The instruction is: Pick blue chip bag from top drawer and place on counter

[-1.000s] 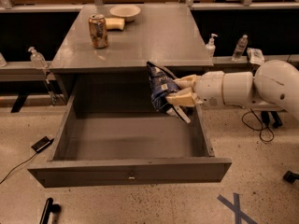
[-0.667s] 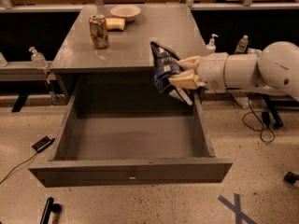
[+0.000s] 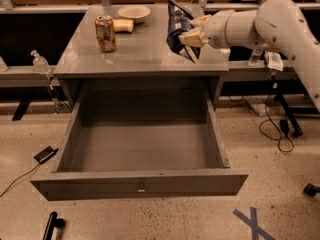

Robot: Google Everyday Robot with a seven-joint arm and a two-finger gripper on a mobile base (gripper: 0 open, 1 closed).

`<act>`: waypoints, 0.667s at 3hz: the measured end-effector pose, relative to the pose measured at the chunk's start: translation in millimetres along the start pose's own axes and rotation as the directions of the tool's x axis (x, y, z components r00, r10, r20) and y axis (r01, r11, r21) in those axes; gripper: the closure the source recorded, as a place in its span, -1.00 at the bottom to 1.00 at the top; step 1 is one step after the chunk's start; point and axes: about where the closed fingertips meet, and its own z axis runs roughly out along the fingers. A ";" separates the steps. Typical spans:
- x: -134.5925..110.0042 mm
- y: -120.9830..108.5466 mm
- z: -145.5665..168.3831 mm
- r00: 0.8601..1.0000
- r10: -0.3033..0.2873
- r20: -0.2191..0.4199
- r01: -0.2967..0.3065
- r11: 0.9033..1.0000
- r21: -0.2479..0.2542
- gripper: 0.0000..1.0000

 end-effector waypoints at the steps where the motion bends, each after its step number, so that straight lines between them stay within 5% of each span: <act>1: -17.6 -38.5 35.5 0.999 0.047 0.016 -0.048 0.997 0.053 0.50; 2: -35.1 -51.3 33.9 0.998 0.043 0.042 -0.046 0.996 0.076 0.04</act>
Offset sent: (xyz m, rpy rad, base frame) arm 0.0417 0.0092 0.0151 0.0383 -0.0013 -0.0449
